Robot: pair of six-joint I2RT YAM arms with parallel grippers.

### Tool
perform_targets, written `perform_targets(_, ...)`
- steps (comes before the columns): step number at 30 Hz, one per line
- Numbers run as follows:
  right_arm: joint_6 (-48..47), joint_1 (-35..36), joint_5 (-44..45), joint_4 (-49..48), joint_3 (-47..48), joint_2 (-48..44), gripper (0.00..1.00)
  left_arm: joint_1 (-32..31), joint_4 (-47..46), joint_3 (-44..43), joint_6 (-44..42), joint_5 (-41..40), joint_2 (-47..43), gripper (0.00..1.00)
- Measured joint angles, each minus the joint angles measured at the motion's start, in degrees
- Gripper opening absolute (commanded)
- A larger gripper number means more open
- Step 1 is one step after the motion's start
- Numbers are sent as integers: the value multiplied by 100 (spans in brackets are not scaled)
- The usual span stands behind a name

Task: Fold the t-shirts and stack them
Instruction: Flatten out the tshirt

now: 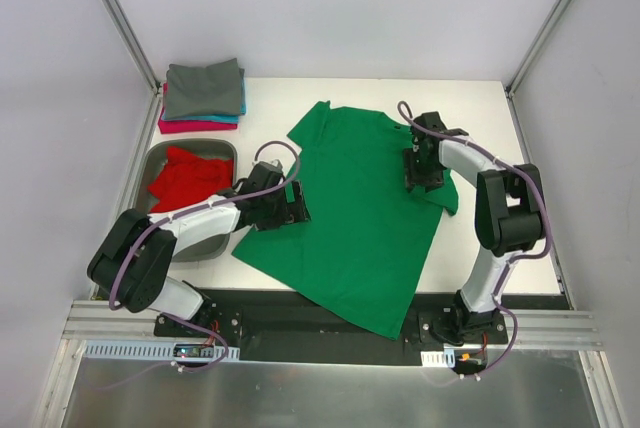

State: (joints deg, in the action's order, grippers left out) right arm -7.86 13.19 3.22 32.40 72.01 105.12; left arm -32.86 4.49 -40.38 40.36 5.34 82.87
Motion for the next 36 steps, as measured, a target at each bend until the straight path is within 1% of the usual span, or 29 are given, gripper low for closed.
perform_targets(4,22,0,87,-4,81,201,47,35,-249,96,111,-4,-4,99)
perform_targets(6,37,-2,166,0,96,284,40,66,-348,144,140,-20,-13,99)
perform_targets(7,44,-2,205,2,98,313,38,72,-387,175,168,-31,-31,99)
perform_targets(12,140,-24,404,28,111,341,16,96,-439,269,229,-151,-116,99)
perform_targets(19,280,-188,588,37,92,304,8,109,-195,238,221,-603,-170,99)
perform_targets(23,313,-415,590,39,-61,-39,1,109,-87,238,219,-798,-201,99)
perform_targets(27,337,-861,632,37,-219,-579,1,109,-9,212,214,-953,-199,99)
perform_targets(30,343,-1412,817,44,-295,-861,6,111,76,184,199,-1047,-192,99)
perform_targets(32,341,-1764,1036,31,-295,-896,13,122,120,160,179,-1082,-184,99)
perform_targets(34,356,-2079,1342,35,-295,-883,25,146,186,129,153,-1106,-164,99)
perform_targets(35,365,-2208,1499,50,-284,-870,26,146,208,109,138,-1126,-153,99)
perform_targets(36,393,-2304,1670,81,-260,-855,30,146,225,94,116,-1143,-142,99)
